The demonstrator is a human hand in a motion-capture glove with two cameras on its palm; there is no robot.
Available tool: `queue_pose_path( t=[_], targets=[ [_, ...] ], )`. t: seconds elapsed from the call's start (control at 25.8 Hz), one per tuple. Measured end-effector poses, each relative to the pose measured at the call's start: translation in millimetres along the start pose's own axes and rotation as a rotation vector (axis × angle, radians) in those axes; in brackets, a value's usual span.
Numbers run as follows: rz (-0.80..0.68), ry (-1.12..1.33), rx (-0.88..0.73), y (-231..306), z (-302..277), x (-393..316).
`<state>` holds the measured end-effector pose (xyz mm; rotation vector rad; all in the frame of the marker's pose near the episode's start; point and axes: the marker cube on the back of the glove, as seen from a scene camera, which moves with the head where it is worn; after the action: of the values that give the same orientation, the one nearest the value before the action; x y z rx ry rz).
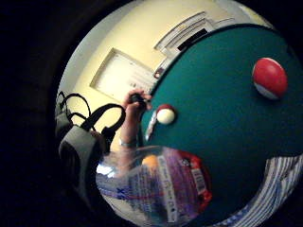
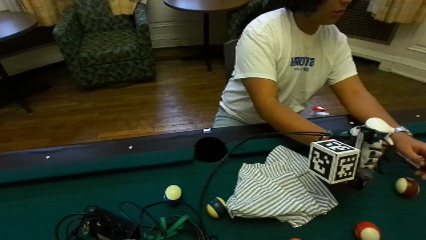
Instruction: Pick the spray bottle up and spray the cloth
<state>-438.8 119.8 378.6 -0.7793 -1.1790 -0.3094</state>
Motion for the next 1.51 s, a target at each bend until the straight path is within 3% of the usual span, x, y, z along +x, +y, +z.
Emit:
queue_pose_path(
  t=[0.78, 1.51],
  targets=[
    [0.019, 0.029, 0.114, -62, 13, 27],
    [0.148, 0.012, -0.133, -50, 17, 32]
  ],
)
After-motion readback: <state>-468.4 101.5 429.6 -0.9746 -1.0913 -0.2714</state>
